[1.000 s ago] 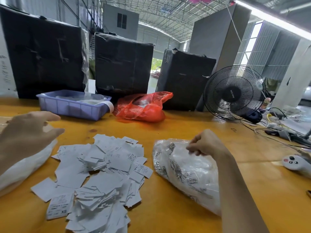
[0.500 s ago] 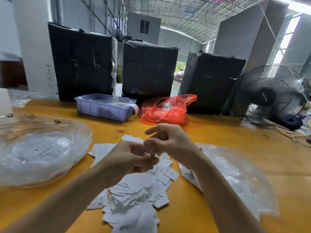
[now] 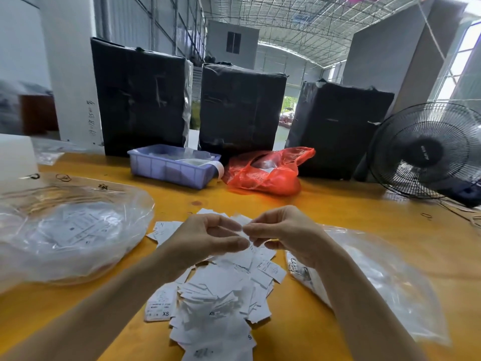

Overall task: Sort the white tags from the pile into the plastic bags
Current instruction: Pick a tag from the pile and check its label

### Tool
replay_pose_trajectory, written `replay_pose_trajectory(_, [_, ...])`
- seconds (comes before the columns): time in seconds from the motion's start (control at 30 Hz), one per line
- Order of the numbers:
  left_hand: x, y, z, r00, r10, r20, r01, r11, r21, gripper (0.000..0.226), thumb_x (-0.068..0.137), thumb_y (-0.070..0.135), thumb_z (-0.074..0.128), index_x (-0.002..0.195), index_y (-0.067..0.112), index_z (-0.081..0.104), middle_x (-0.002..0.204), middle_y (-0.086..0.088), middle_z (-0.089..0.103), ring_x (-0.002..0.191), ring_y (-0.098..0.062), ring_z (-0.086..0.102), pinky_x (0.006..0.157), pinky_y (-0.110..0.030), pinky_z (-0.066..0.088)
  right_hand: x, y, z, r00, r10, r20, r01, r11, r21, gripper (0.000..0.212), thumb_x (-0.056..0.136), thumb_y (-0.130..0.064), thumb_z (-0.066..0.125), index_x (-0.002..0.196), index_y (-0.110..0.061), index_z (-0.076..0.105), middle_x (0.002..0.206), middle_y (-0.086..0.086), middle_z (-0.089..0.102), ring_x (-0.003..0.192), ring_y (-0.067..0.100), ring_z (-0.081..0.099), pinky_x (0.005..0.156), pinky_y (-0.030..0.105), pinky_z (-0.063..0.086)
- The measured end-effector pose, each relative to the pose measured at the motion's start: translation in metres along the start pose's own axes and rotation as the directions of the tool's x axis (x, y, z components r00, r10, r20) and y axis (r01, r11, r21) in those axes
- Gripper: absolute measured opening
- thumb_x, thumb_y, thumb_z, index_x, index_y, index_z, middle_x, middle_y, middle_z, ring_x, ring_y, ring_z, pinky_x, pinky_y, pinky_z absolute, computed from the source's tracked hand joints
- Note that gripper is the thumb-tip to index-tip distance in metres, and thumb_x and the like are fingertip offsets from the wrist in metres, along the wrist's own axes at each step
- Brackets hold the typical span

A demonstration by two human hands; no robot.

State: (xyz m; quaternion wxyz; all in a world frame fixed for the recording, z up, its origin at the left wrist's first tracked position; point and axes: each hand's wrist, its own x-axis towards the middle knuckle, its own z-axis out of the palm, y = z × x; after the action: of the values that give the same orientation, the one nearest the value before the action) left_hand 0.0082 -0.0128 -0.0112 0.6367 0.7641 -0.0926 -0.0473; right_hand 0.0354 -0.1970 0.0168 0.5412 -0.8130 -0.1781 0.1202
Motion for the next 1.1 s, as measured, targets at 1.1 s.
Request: replay_pose_trajectory(1.1, [0.016,-0.021,-0.014,0.971,-0.104,-0.214,0.03,0.946,-0.321,0.033,0.075,-0.004,0.072,0.101,0.008,0.055,0.068,-0.003,0.07,0.061,-0.014,0.067,0.058,-0.022,0.055,0.015,0.018,0.026,0.991,0.064,-0.115,-0.022,0.941,0.336,0.002,0.081,-0.008,0.069,0.079,-0.008,0.069,0.078,0.008,0.074,0.07,0.014,0.069,0.071,0.025,0.049])
